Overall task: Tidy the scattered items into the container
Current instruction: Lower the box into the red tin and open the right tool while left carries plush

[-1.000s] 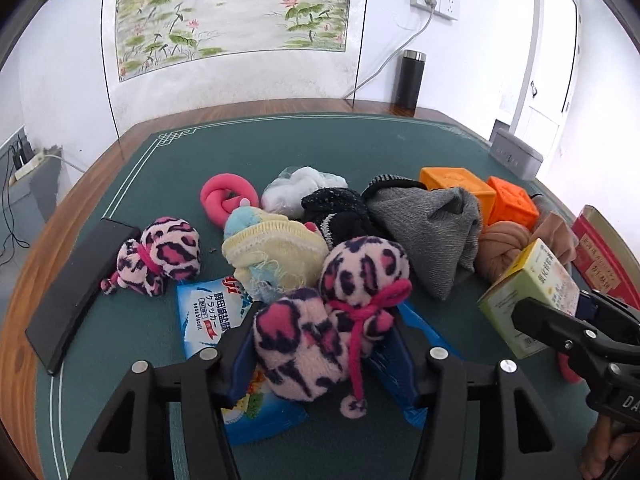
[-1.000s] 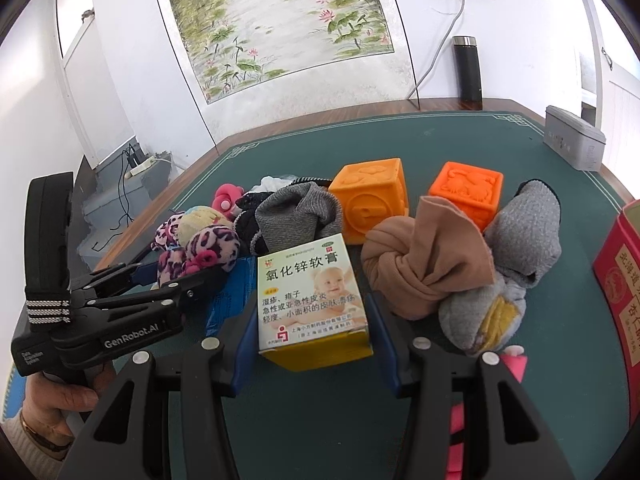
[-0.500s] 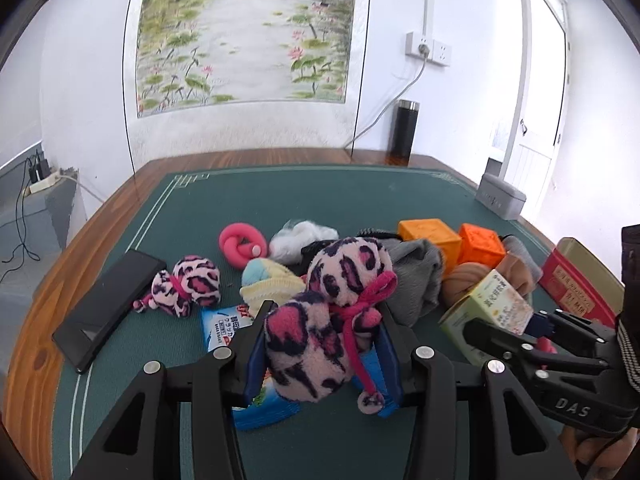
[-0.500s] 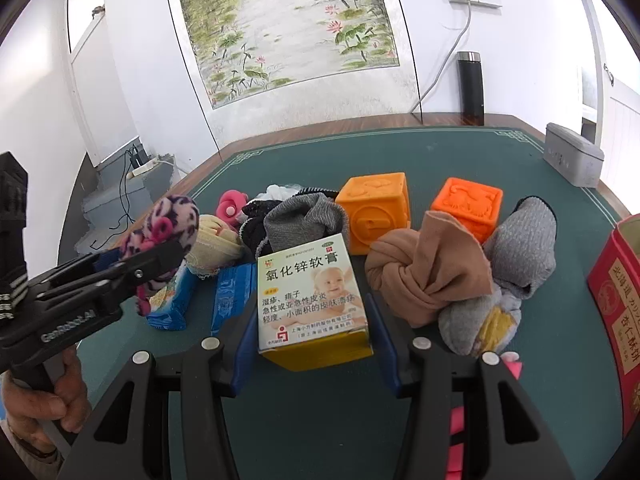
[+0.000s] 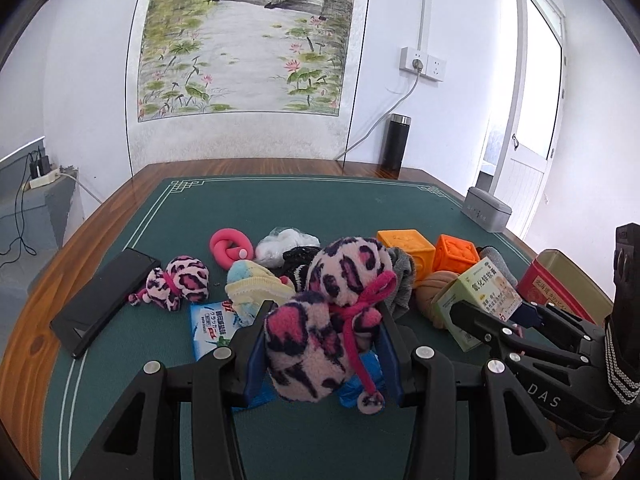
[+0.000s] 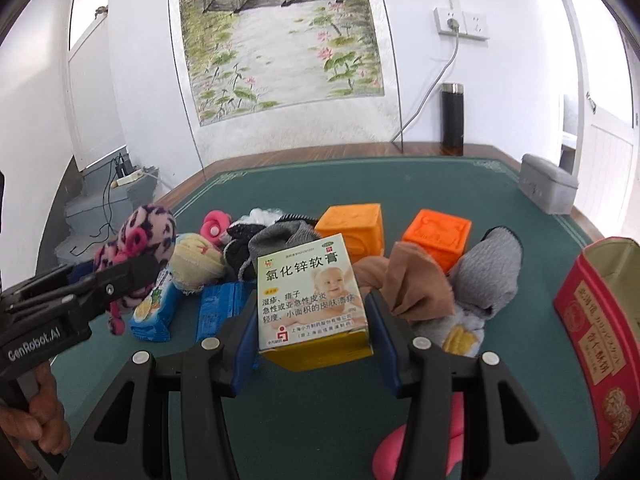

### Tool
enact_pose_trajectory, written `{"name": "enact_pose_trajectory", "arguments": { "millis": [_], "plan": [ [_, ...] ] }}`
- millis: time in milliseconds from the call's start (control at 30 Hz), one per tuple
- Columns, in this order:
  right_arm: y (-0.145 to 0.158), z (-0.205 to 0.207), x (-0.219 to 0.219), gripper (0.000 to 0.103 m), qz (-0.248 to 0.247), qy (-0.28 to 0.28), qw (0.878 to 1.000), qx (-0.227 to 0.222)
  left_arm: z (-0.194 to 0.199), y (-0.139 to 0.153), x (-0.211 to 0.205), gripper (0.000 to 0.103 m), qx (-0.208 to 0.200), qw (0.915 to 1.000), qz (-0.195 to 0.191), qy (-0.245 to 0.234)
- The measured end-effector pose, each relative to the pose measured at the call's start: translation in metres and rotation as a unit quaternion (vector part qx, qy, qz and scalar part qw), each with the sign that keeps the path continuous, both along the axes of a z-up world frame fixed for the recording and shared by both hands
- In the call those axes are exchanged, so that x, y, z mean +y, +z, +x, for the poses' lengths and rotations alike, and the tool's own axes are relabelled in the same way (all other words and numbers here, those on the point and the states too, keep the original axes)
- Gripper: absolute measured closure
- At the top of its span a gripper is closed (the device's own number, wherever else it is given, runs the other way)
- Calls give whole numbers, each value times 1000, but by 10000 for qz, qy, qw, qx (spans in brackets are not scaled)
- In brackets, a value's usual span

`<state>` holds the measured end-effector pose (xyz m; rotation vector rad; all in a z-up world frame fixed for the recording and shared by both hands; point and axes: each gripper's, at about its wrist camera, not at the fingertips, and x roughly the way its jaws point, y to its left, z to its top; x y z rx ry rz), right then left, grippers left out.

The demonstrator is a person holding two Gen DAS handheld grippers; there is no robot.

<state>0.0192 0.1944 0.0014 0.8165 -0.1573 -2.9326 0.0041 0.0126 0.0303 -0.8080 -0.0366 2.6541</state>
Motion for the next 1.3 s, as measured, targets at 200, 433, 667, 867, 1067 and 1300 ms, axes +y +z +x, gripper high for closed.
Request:
{"name": "enact_pose_trajectory", "arguments": {
  "millis": [200,433,667,867,1067,1300],
  "plan": [
    [11,29,31,49,-139,-375,9990,205,11,3,23,54,-33,9998,-10,-180],
    [26,80,116,49,-278,-1492,9878,359,26,11,84,54,-44,9960,-28,-887],
    [38,129,191,48,-55,-2604,9645,444,42,21,147,54,-46,9884,-59,-1518],
    [28,136,218,47,-94,-2807,9595,213,50,27,190,54,-62,9824,-97,-1865],
    [15,130,221,47,-87,-2801,9599,52,49,29,215,54,-91,9796,-139,-2001],
    [13,144,237,30,-181,-3154,9486,179,42,26,237,54,-157,9772,-182,-2109]
  ]
}}
